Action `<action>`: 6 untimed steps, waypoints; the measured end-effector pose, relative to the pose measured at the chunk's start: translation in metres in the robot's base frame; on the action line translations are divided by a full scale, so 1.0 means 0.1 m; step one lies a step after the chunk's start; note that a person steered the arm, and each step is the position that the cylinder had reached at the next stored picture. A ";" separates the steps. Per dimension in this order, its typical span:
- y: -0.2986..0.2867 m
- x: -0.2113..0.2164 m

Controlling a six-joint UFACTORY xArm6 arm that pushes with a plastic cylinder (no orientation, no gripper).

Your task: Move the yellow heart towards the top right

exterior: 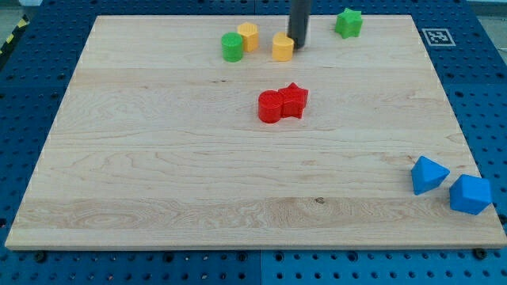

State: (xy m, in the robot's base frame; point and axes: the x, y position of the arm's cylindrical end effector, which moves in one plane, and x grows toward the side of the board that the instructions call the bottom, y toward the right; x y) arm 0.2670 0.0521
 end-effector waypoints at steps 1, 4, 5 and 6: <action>-0.16 -0.01; -0.25 0.18; -0.59 0.25; -0.67 0.55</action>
State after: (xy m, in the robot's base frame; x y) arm 0.3215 -0.0153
